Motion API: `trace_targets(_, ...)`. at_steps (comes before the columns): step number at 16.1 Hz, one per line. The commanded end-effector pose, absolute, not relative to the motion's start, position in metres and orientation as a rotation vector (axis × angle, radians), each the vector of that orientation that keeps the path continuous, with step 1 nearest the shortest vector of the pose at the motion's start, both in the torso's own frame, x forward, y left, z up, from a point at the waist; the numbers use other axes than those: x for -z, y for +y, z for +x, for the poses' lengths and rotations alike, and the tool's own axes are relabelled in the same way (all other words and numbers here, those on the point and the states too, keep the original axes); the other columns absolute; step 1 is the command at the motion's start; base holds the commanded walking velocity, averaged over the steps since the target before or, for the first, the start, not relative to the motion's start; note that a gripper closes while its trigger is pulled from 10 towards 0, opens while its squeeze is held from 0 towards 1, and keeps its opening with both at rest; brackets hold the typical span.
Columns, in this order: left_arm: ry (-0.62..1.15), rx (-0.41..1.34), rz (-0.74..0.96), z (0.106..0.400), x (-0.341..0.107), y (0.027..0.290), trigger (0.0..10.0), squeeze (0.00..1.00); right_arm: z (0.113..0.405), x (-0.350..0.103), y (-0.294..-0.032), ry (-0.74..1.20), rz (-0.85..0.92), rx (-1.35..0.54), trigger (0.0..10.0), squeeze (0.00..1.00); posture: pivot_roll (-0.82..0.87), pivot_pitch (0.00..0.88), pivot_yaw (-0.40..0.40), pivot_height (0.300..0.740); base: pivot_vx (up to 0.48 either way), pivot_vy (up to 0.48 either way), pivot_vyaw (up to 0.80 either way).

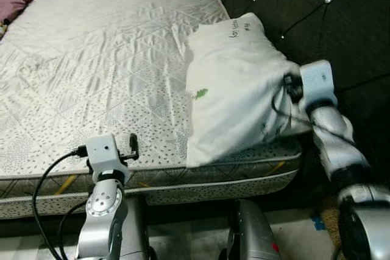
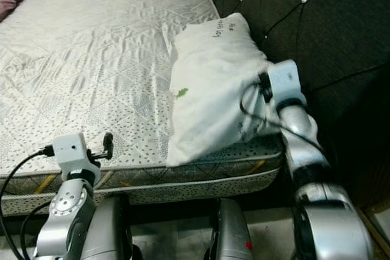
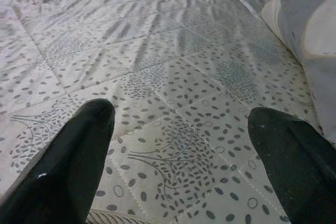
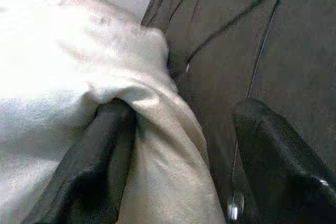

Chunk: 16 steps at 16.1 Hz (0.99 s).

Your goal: Clean up the room

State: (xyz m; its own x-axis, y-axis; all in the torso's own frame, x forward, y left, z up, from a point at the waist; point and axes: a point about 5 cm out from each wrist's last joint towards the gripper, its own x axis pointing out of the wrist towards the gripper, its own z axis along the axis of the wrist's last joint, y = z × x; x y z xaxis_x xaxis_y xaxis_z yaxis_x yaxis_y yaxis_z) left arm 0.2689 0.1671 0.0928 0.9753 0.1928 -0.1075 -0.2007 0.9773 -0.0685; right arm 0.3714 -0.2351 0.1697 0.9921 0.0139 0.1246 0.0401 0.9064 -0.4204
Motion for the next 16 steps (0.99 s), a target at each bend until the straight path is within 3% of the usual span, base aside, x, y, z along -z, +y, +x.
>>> trace_targets(1,0.106,-0.197,-0.076,0.267,-0.092,0.169,10.0,0.00,0.369,-0.179,-0.237,-0.168,-0.433,0.006,10.0,1.00,0.07,0.064,-0.037,0.540,0.000,0.000,0.00)
trace_targets(7,0.106,-0.181,-0.066,0.269,-0.093,0.168,10.0,0.00,0.312,-0.135,-0.256,-0.104,-0.457,-0.006,10.0,1.00,0.05,0.065,-0.029,0.540,0.000,0.000,0.00)
trace_targets(9,0.104,-0.179,-0.064,0.270,-0.093,0.167,10.0,0.00,0.305,-0.145,-0.260,-0.159,-0.402,0.069,10.0,1.00,0.04,0.064,-0.025,0.540,0.000,0.000,0.00)
trace_targets(14,0.101,-0.170,-0.068,0.272,-0.094,0.165,10.0,0.00,0.337,-0.198,-0.226,-0.315,-0.299,0.070,10.0,1.00,0.05,0.055,-0.026,0.540,0.000,0.000,0.00)
trace_targets(16,0.097,-0.188,-0.066,0.270,-0.094,0.170,10.0,0.00,0.355,-0.219,-0.198,-0.361,-0.251,-0.005,10.0,1.00,0.07,0.047,-0.035,0.540,0.000,0.000,0.00)
